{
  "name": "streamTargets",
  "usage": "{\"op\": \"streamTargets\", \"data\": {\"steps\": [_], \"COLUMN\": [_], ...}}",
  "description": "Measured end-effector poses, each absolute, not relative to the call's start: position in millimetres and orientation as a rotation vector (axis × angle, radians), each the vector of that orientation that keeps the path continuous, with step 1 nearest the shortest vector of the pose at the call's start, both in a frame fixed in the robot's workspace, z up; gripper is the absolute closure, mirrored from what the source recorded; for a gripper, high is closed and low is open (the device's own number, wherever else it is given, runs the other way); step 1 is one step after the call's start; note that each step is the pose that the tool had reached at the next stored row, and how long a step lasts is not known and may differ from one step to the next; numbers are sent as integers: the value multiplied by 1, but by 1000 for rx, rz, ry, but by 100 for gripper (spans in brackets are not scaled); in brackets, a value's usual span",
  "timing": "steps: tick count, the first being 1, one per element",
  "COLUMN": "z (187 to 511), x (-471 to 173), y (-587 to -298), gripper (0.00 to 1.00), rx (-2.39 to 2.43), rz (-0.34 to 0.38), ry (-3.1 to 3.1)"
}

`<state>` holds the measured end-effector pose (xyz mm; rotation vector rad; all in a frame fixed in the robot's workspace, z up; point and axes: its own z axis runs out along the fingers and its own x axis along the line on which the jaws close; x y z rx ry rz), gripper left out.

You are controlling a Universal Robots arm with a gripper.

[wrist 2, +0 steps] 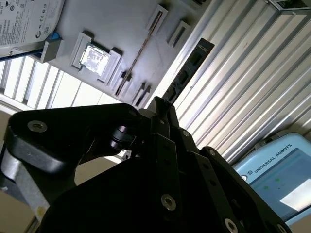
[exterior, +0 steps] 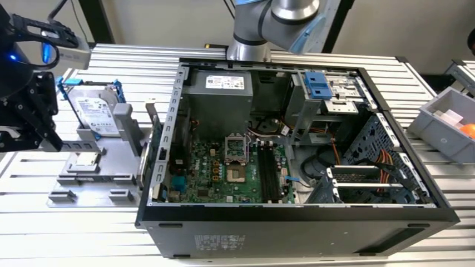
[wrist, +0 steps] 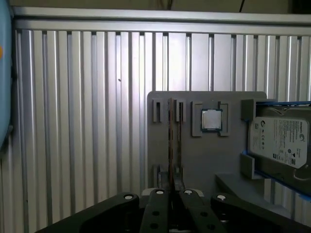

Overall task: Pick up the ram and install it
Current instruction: 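Pick up the ram and move it above insertion slot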

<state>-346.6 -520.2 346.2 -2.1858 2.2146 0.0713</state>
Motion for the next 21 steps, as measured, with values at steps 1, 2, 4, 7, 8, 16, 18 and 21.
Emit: {"op": "streamTargets", "data": {"steps": [1,2,4,7,8,16,18,21], "z": [347,348,350,352,353,360,361,364], "x": [-347,-347,-347,-347,-347,-347,-347,-347], "y": [-520,-520,-520,-520,-520,-520,-520,-520], "gripper": [100,100,100,100,100,100,100,100], "rx": [-2186,-2186,-2186,-2186,-2186,-2186,-2186,-2186], "rz": [71,71,71,71,71,71,71,71], "ry": [2215,2215,2215,2215,2215,2215,2215,2214]}}
